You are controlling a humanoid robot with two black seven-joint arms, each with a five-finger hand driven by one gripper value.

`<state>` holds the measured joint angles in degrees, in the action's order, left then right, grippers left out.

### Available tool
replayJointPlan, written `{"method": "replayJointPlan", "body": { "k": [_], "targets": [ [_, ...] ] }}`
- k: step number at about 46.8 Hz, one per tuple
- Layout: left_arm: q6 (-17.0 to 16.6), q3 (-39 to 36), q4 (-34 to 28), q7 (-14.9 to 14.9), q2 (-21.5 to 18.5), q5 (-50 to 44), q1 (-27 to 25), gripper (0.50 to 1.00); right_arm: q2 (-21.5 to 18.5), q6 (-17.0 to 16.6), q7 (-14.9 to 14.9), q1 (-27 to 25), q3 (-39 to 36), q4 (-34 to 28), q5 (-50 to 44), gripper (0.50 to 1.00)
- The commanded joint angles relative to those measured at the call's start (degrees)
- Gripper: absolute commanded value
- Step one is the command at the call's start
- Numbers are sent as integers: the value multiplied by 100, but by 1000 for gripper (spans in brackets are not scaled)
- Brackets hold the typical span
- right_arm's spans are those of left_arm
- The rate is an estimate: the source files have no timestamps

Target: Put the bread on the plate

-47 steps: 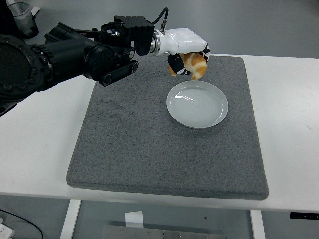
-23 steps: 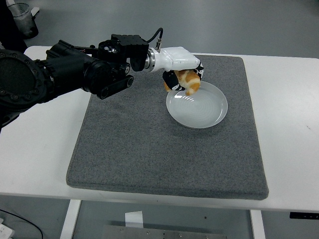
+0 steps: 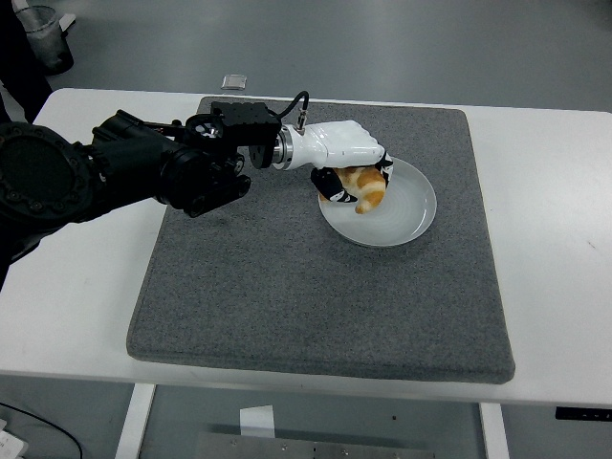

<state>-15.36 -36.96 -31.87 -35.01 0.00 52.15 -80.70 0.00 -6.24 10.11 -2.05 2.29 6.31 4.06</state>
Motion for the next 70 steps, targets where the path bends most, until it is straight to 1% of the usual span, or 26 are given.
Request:
{"method": "replayJointPlan", "body": {
  "k": [1, 18, 35, 70],
  "targets": [
    [-72, -4, 5, 1, 0, 75, 46, 500, 0, 0, 0, 2, 0, -7, -2, 932],
    [-152, -13, 14, 1, 0, 199, 151, 500, 0, 0, 0, -6, 0, 1, -2, 932],
    [-336, -57, 102, 1, 0, 295, 327, 500, 0, -9, 0, -6, 9, 1, -2, 932],
    [-336, -48, 295, 1, 0, 278, 327, 500, 0, -9, 0, -6, 9, 1, -2, 932]
  ]
}}
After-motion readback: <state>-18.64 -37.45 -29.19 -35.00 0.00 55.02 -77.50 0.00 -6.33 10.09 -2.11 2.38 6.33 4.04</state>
